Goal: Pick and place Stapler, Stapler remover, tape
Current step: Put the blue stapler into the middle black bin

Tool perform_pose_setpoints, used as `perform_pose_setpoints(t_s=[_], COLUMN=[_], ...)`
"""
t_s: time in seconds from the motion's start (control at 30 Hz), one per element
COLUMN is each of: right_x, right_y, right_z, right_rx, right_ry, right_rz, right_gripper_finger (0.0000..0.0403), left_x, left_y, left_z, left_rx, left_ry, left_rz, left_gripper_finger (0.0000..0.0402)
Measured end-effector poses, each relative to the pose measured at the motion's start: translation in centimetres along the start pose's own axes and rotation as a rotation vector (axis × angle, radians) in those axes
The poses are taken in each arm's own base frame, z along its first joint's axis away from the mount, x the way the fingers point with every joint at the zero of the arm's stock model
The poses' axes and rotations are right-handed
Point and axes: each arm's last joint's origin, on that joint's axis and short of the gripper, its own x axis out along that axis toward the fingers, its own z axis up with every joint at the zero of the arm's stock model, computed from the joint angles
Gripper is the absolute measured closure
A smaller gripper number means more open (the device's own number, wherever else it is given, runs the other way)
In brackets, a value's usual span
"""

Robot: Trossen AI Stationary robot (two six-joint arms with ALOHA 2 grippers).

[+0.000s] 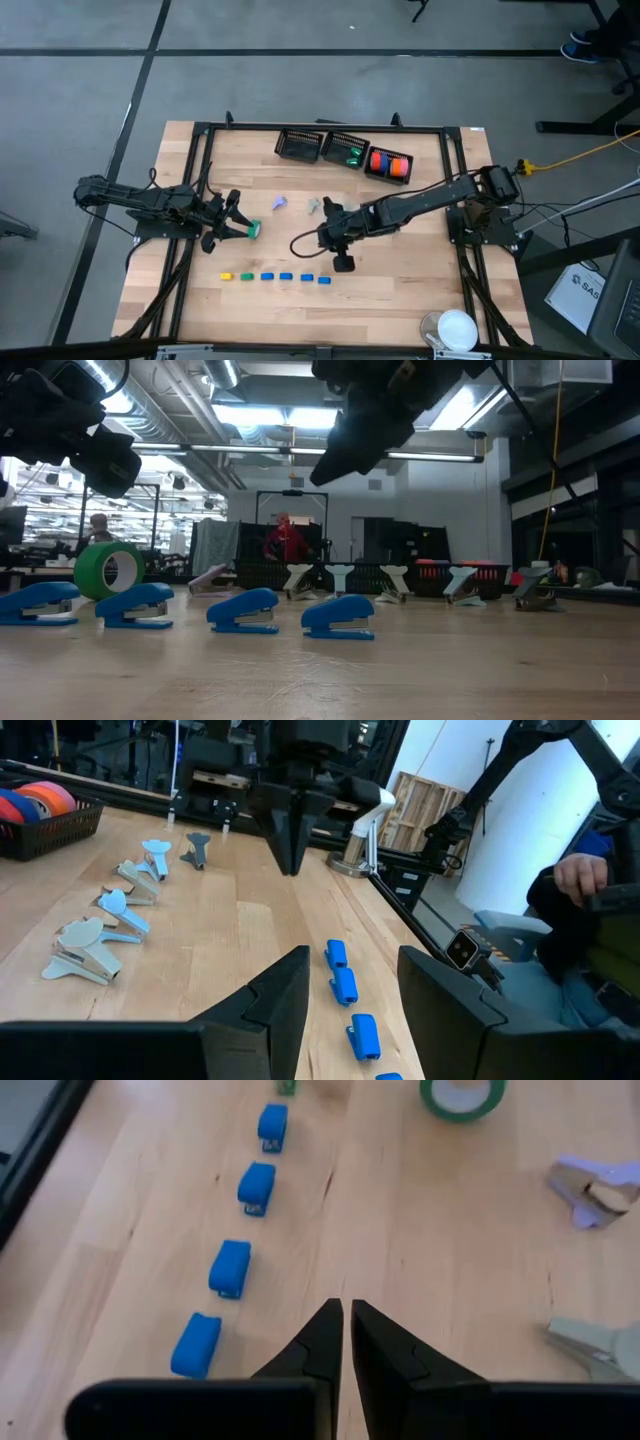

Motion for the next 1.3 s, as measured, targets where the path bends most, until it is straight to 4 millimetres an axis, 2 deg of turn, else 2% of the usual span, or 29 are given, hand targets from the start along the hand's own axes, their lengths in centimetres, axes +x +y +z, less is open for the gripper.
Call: perform_pose_setpoints(t_s=[0.17,0.47,0.6,0.8,1.07,1.3], right_x=[0.2,0.1,0.2,1.7,1.7,1.2], right_y=[0.2,-0.4,-0.6,-0.4,0.3,2.4], right_z=[-0.2,-0.7,-1.1,-1.4,-1.4,-0.7], right_rx=[0.000,0.034,0.033,-0.008,-0.010,0.025], right_ry=[0.021,0.071,0.106,0.106,0.106,0.097], right_rz=[0.002,-0.013,-0.054,-0.073,-0.052,-0.019], right_gripper_finger=[0.0365,0.0289,0.0267,0.0261,0.0261,0.0261], left_x=[0.0,0.0,0.0,0.0,0.0,0.0], left_y=[0.0,0.0,0.0,0.0,0.0,0.0], left_z=[0.0,0.0,0.0,0.0,0.0,0.0], left_rx=[0.000,0.000,0.000,0.000,0.000,0.000], left_ry=[0.000,0.000,-0.001,0.000,0.000,0.000], left_rz=[0.000,0.000,0.000,0.000,0.000,0.000], left_gripper_finger=[0.0251,0.0251,0.0251,0.0251,0.0251,0.0251])
